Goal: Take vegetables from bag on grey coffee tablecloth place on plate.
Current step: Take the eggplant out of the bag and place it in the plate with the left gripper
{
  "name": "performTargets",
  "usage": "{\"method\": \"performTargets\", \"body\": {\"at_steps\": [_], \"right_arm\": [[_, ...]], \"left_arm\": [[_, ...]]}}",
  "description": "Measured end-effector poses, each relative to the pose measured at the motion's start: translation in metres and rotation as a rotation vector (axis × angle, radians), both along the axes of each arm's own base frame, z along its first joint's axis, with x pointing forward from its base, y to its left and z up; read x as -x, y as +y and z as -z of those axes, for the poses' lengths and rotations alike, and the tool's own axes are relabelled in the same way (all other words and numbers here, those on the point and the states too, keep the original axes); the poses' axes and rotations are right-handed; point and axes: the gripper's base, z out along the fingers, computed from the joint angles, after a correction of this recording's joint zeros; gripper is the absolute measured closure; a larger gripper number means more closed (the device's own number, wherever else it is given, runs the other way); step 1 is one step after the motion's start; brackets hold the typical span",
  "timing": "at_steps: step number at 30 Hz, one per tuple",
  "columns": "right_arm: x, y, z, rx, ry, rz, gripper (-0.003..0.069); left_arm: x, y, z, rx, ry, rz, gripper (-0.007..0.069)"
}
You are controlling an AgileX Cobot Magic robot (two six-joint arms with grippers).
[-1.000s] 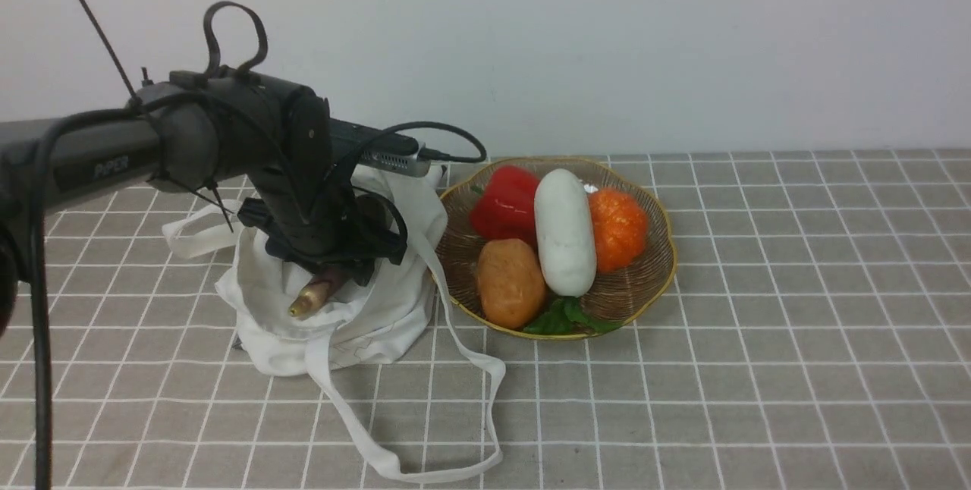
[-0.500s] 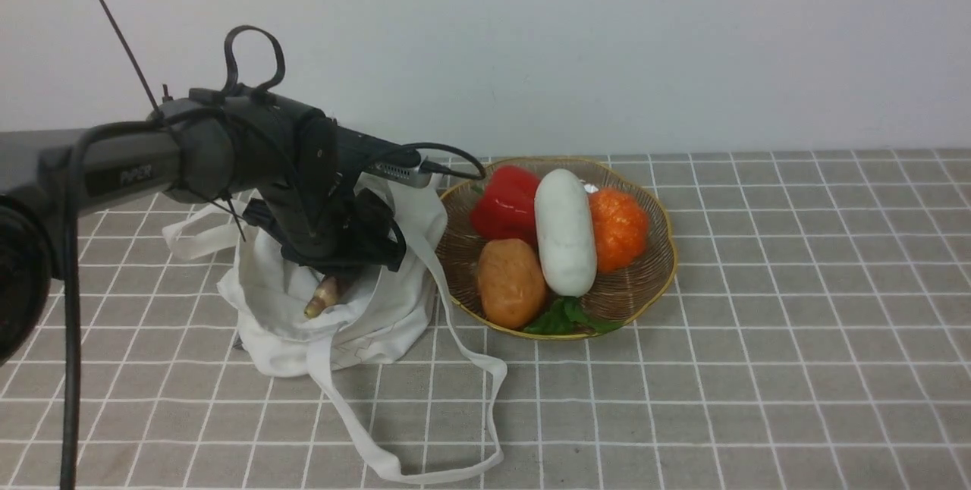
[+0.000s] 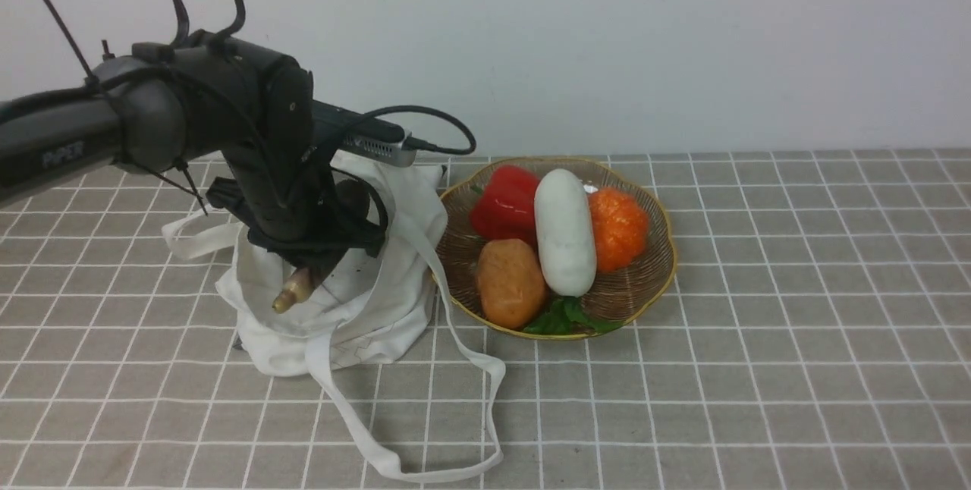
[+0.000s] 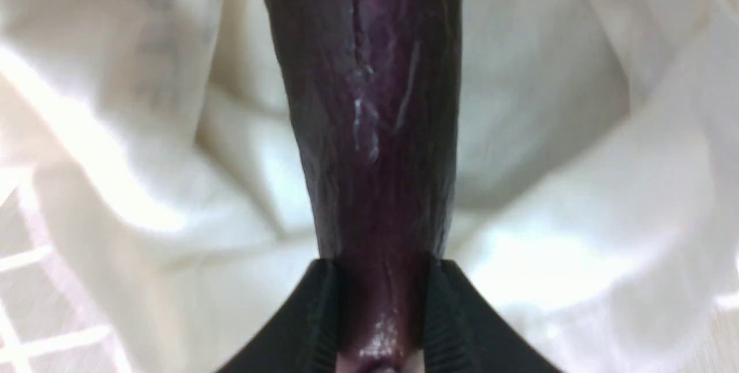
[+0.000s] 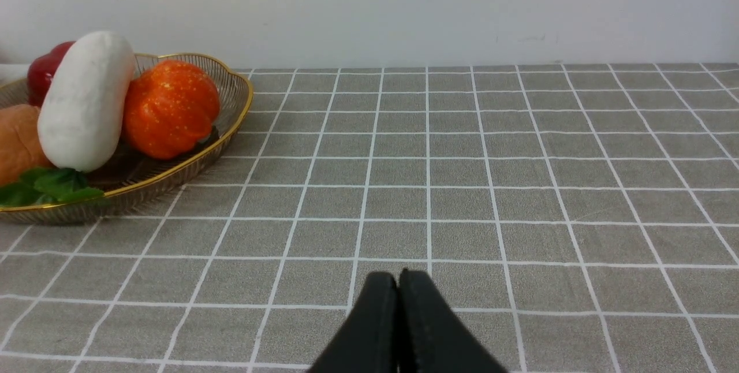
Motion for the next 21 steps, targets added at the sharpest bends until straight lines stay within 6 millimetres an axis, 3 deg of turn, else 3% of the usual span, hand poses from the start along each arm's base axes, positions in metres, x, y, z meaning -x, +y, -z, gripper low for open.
{"method": "performTargets", "body": {"at_steps": [2,6,7,8,12,17,21], "right_arm": [[0.000,0.000,0.000,0.000,0.000,0.000,0.0674],[0.000,0.000,0.000,0.000,0.000,0.000,0.0674],[0.000,0.000,0.000,0.000,0.000,0.000,0.0674],[0.000,0.000,0.000,0.000,0.000,0.000,0.0674],[0.000,0.000,0.000,0.000,0.000,0.000,0.0674],[0.000,0.000,0.000,0.000,0.000,0.000,0.0674],[0.000,0.000,0.000,0.000,0.000,0.000,0.0674]], "left_arm": [[0.006,0.002,-0.013,-0.001,-0.004,-0.001,0.0457],[0.030,0.010,-0.065,0.008,-0.058,-0.006,0.0457],[0.031,0.010,-0.067,0.011,-0.065,-0.006,0.0457],[0.043,0.015,-0.086,0.006,-0.080,-0.009,0.0457],[0.071,0.024,-0.120,0.010,-0.096,-0.021,0.0457],[0.085,0.012,-0.133,0.122,-0.101,-0.008,0.0457],[0.088,-0.022,-0.132,0.216,-0.132,0.074,0.0457]]}}
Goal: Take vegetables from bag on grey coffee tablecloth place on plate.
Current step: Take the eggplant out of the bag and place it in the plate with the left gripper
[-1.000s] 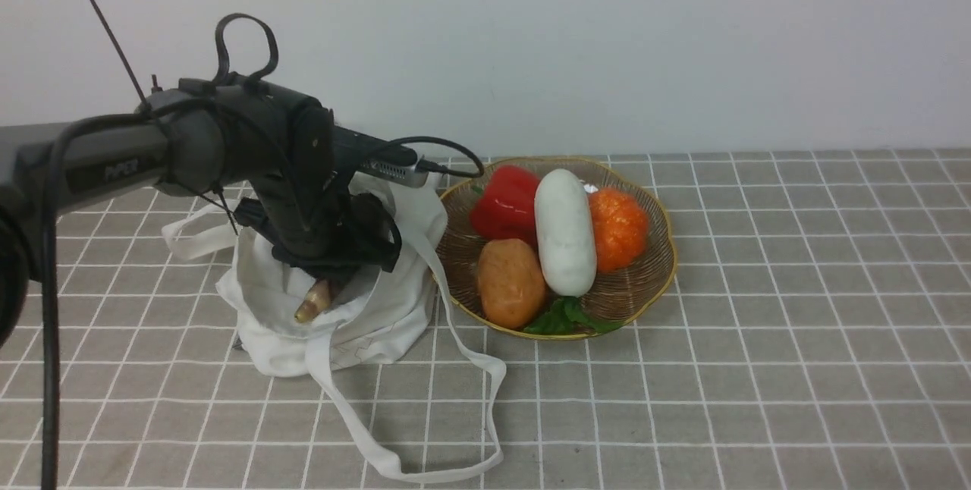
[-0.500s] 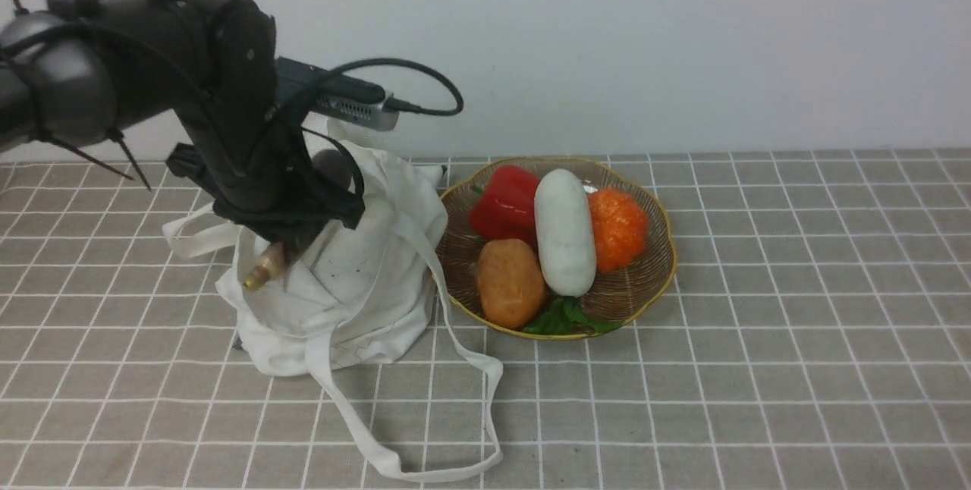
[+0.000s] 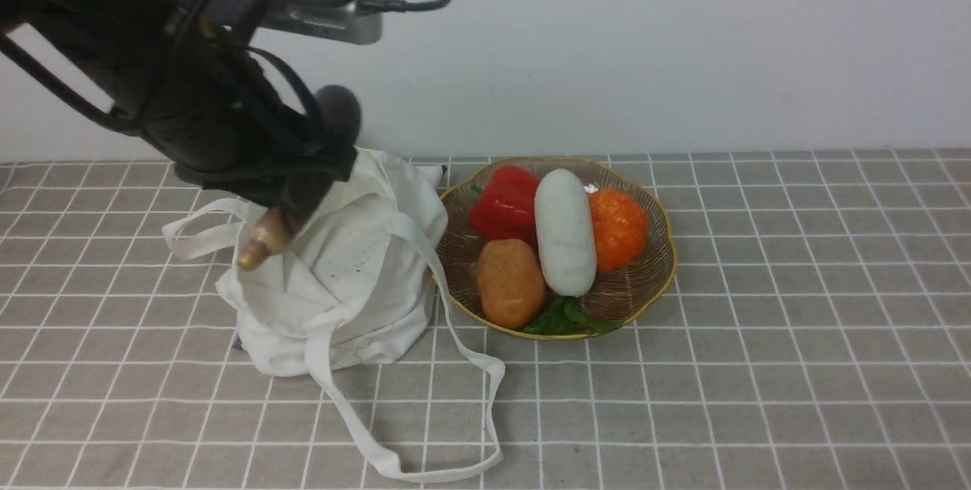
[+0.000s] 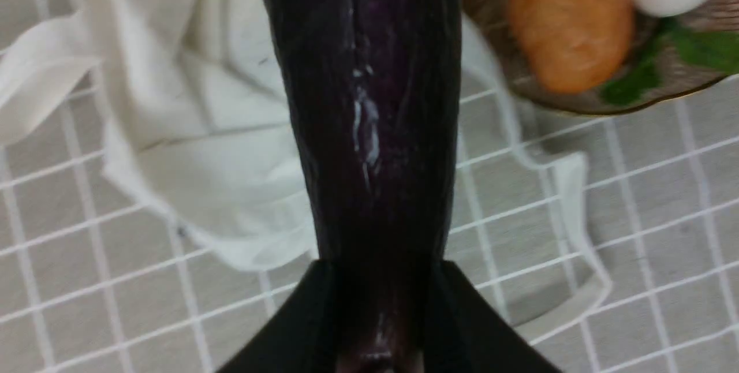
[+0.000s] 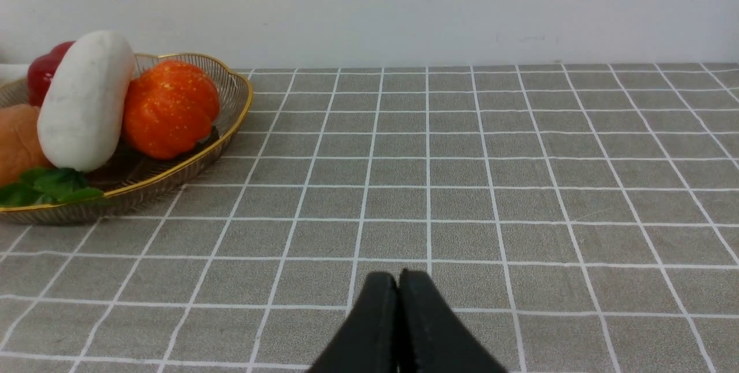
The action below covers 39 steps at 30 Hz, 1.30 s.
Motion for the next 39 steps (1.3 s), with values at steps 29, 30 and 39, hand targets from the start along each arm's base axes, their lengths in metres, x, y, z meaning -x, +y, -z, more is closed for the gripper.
{"method": "performTargets", "body": {"at_steps": [29,30,39], "right_arm": [[0.000,0.000,0.000,0.000,0.000,0.000,0.0674],[0.000,0.000,0.000,0.000,0.000,0.000,0.0674],[0.000,0.000,0.000,0.000,0.000,0.000,0.0674]], "left_arm": [[-0.109,-0.121,0.118,-0.139,-0.023,0.102,0.0457],[-0.110,-0.121,0.119,-0.146,-0.027,0.103,0.0457],[-0.110,-0.123,0.119,-0.115,-0.026,0.097,0.0428]]}}
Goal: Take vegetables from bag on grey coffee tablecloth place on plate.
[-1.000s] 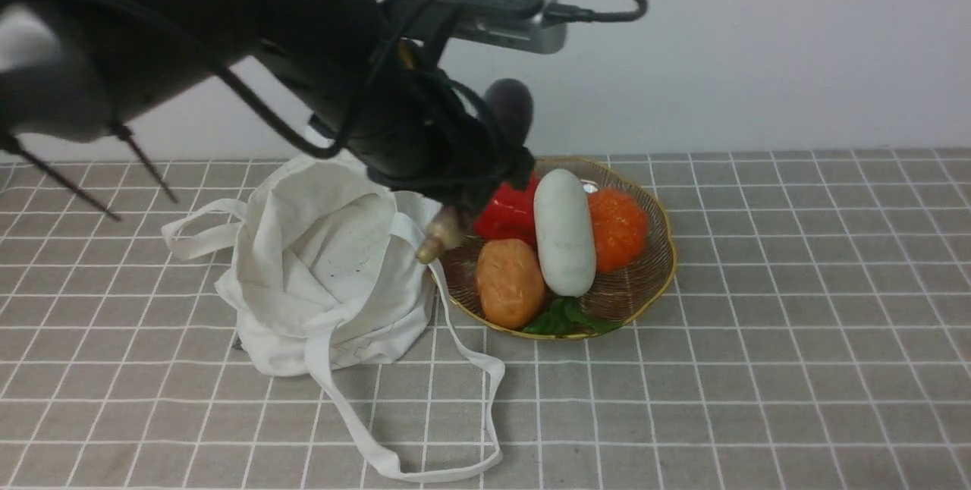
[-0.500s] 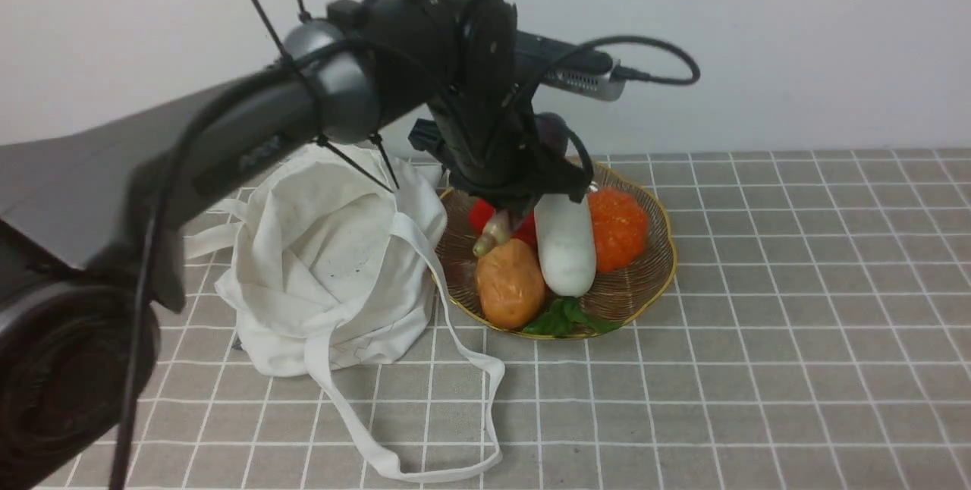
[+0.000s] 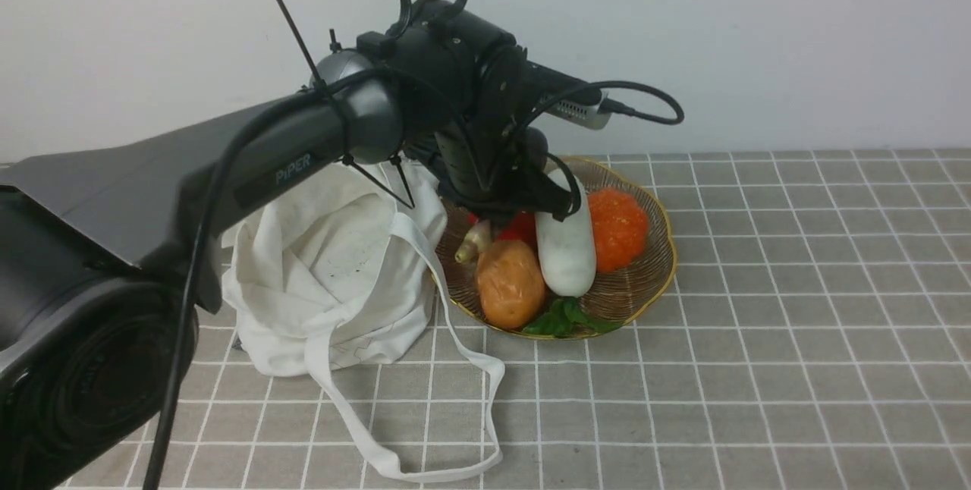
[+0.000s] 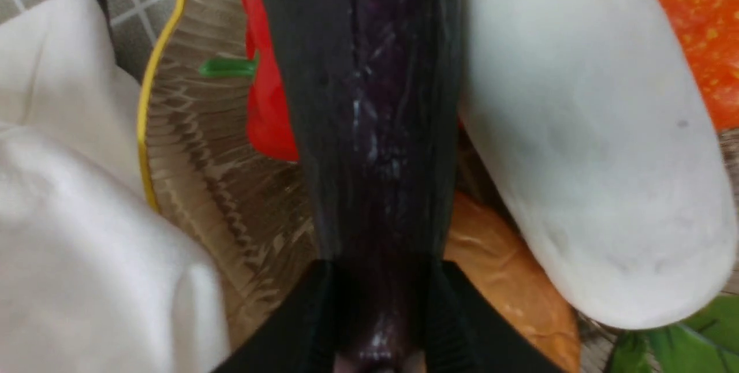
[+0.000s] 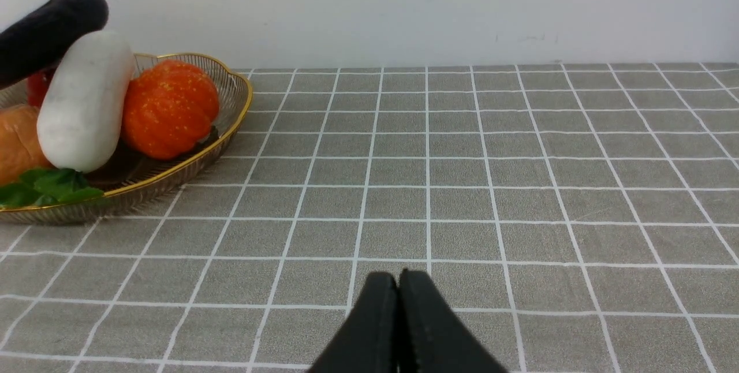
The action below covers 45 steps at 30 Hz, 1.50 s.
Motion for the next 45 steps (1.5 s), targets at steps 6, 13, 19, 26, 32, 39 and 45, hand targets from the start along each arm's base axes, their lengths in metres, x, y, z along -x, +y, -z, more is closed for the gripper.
{"method": "performTargets", "body": {"at_steps": [6,13,19,26,32,39,45], "right_arm": [[0.000,0.000,0.000,0.000,0.000,0.000,0.0674],[0.000,0.000,0.000,0.000,0.000,0.000,0.0674],[0.000,0.000,0.000,0.000,0.000,0.000,0.0674],[0.000,0.000,0.000,0.000,0.000,0.000,0.0674],[0.000,0.000,0.000,0.000,0.000,0.000,0.0674],[0.000,0.000,0.000,0.000,0.000,0.000,0.0674],[0.000,0.000,0.000,0.000,0.000,0.000,0.0674]], "left_arm": [[0.001,-0.002,0.000,0.030,0.018,-0.006,0.0192],[0.003,-0.002,-0.012,0.025,-0.001,0.030,-0.0003],[0.019,0.009,-0.068,0.040,-0.041,0.036,0.0019],[0.059,0.037,-0.136,0.015,-0.056,0.051,0.0423],[0.095,0.060,-0.195,0.084,-0.171,0.050,0.0619],[0.158,0.101,-0.250,0.157,-0.300,0.052,0.0629],[0.216,0.138,-0.241,0.148,-0.286,0.049,0.0629]]}}
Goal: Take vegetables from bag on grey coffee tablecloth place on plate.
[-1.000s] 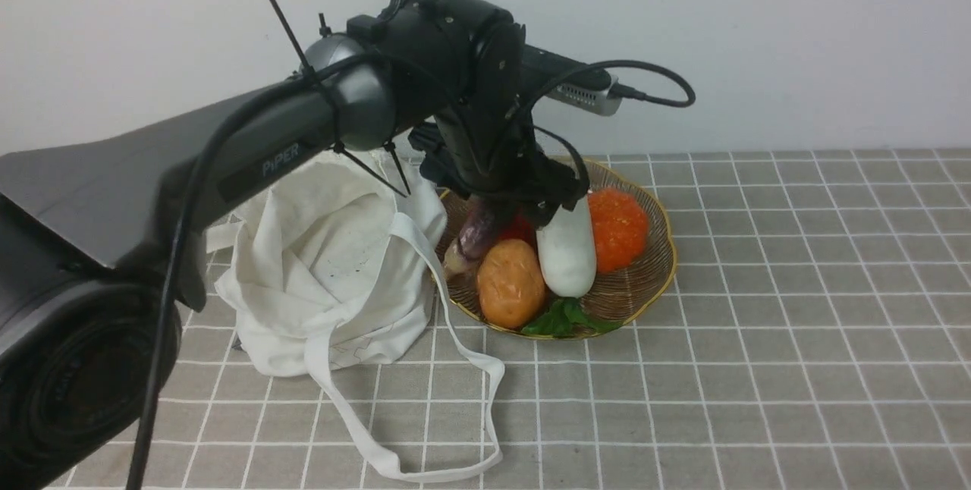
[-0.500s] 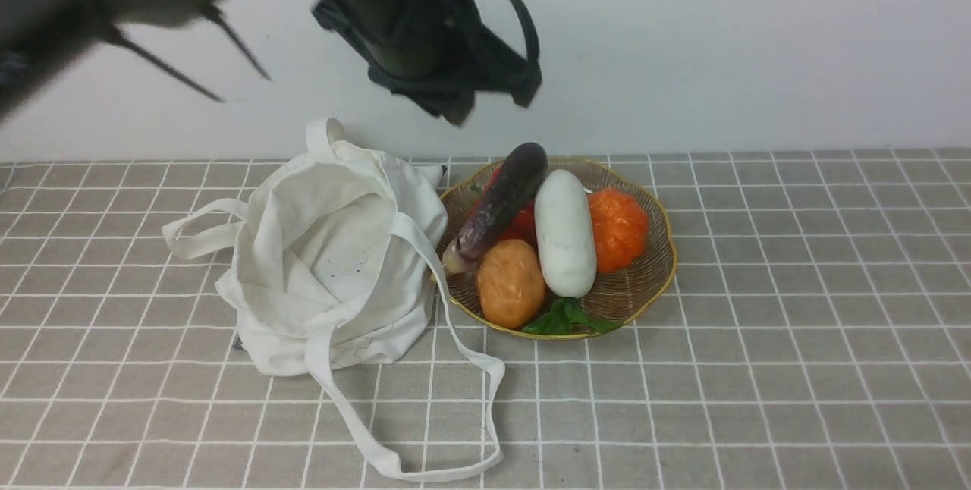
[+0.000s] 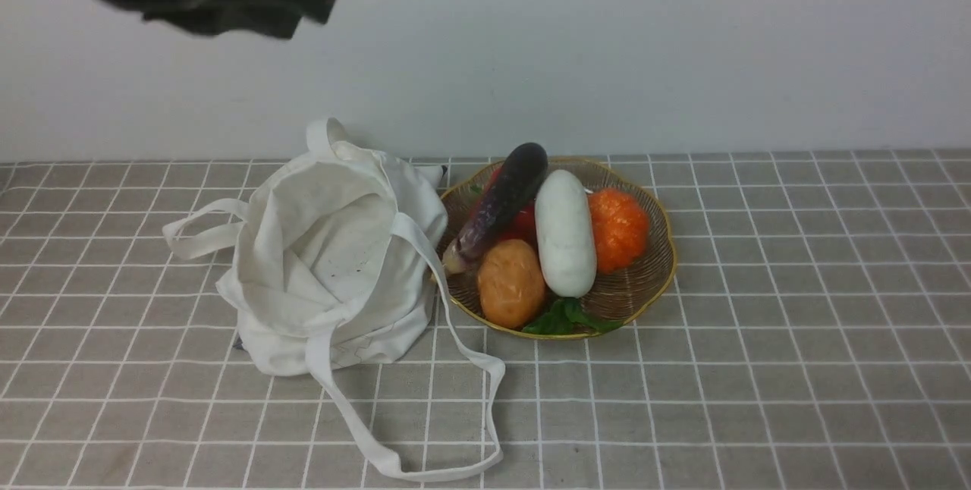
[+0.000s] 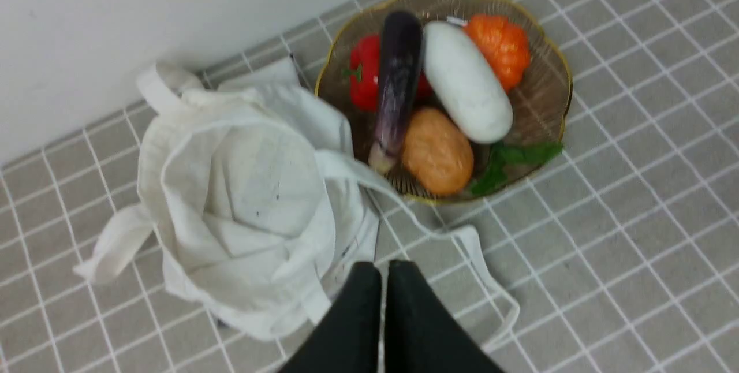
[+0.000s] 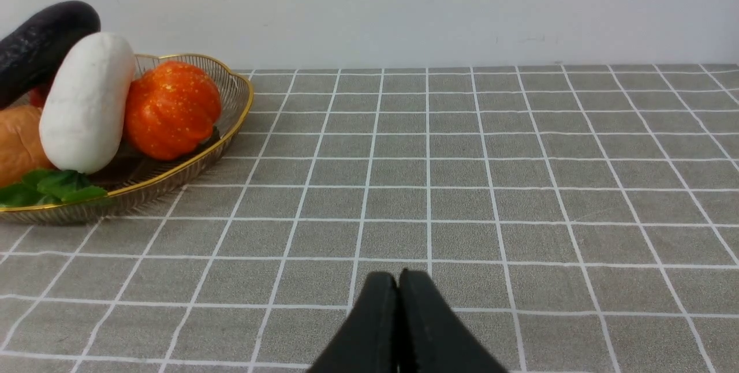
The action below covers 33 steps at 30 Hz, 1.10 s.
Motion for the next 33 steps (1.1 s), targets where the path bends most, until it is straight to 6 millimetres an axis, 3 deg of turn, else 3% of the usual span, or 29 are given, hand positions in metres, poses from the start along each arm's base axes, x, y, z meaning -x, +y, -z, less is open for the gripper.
{"method": "performTargets", "body": {"at_steps": [5,7,9,10,12,15,21,33], "right_arm": [[0.000,0.000,0.000,0.000,0.000,0.000,0.0674],[0.000,0.000,0.000,0.000,0.000,0.000,0.0674],[0.000,0.000,0.000,0.000,0.000,0.000,0.0674],[0.000,0.000,0.000,0.000,0.000,0.000,0.0674],[0.000,0.000,0.000,0.000,0.000,0.000,0.0674],[0.000,0.000,0.000,0.000,0.000,0.000,0.0674],[0.000,0.000,0.000,0.000,0.000,0.000,0.0674],[0.000,0.000,0.000,0.000,0.000,0.000,0.0674]], "left_arm": [[0.062,0.039,0.036,0.012,0.026,-0.017,0.0629],[0.082,0.052,0.046,0.052,0.001,-0.027,0.0629],[0.104,0.065,0.071,0.113,-0.026,-0.046,0.0629],[0.106,0.066,0.073,0.119,-0.031,-0.048,0.0629],[0.134,0.082,0.105,0.219,-0.089,-0.068,0.0629],[0.156,0.096,0.136,0.320,-0.176,-0.085,0.0629],[0.171,0.108,0.174,0.413,-0.330,-0.086,0.0629],[0.169,0.109,0.184,0.405,-0.381,-0.084,0.0629]]}}
